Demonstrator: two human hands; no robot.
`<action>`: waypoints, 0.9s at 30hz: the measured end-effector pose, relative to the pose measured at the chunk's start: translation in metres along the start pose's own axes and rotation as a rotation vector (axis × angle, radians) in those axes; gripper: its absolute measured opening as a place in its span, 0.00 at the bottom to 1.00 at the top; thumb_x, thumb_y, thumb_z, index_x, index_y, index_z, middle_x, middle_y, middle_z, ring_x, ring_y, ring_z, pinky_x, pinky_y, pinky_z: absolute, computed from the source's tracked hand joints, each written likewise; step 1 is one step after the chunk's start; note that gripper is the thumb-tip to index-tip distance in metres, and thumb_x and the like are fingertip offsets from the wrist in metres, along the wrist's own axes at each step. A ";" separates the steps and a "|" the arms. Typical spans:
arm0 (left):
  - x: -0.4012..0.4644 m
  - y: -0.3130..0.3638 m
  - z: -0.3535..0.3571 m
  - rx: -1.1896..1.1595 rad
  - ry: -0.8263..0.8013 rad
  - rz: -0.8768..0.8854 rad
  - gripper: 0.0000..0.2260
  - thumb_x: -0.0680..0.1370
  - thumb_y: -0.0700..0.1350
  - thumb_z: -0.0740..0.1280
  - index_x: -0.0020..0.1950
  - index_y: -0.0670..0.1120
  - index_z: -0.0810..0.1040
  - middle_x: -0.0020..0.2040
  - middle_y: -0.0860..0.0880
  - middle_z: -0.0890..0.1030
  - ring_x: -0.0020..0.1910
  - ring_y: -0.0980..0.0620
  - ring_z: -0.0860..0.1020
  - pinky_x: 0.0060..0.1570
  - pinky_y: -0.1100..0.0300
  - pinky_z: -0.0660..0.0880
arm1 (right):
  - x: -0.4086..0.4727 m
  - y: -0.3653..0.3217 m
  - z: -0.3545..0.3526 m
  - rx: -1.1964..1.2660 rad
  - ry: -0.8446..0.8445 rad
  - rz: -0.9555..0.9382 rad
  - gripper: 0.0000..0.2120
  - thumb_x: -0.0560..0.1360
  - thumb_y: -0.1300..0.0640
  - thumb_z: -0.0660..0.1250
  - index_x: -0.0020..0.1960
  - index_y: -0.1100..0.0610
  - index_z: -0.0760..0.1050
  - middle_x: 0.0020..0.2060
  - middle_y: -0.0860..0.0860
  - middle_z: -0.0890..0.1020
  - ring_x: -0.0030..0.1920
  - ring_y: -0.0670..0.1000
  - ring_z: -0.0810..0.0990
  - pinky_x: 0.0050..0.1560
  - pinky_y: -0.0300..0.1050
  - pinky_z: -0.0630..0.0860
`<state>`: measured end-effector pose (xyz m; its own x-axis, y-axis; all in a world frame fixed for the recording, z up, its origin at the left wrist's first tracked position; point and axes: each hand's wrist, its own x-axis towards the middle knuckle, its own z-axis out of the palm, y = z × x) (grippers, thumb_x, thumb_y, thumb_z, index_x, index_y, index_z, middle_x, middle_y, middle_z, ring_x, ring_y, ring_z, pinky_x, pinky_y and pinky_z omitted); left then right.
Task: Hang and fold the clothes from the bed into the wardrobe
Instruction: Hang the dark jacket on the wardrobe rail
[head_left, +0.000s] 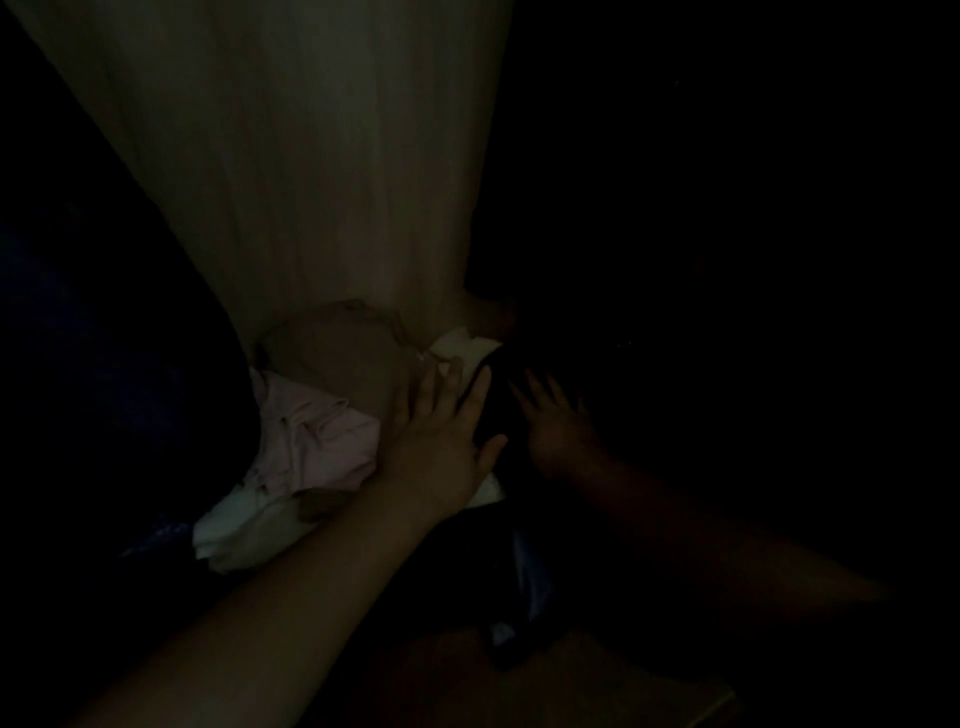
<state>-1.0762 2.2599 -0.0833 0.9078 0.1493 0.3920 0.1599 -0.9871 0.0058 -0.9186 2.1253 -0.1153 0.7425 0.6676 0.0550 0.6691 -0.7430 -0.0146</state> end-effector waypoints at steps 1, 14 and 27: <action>-0.004 0.004 0.000 0.002 0.004 -0.001 0.35 0.78 0.66 0.48 0.81 0.51 0.53 0.79 0.42 0.59 0.77 0.37 0.59 0.72 0.37 0.58 | -0.014 -0.012 0.000 0.010 0.025 0.000 0.39 0.78 0.48 0.62 0.81 0.49 0.44 0.81 0.51 0.45 0.80 0.56 0.44 0.76 0.64 0.47; -0.129 0.100 -0.015 -0.145 -0.134 0.094 0.35 0.77 0.67 0.44 0.80 0.56 0.36 0.81 0.46 0.43 0.80 0.43 0.42 0.77 0.40 0.45 | -0.281 -0.002 -0.001 0.179 0.316 0.220 0.34 0.80 0.46 0.58 0.81 0.48 0.47 0.81 0.50 0.51 0.80 0.53 0.48 0.76 0.52 0.58; -0.334 0.384 -0.073 -0.334 -0.223 0.514 0.36 0.75 0.67 0.45 0.81 0.56 0.42 0.82 0.46 0.49 0.80 0.44 0.42 0.76 0.42 0.44 | -0.689 0.052 -0.004 -0.025 0.277 0.768 0.32 0.77 0.41 0.56 0.80 0.45 0.56 0.79 0.52 0.59 0.80 0.58 0.53 0.75 0.66 0.57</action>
<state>-1.3462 1.8264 -0.1451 0.9008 -0.3736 0.2212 -0.4126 -0.8952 0.1686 -1.3959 1.6263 -0.1502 0.9570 -0.0619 0.2834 -0.0268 -0.9916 -0.1263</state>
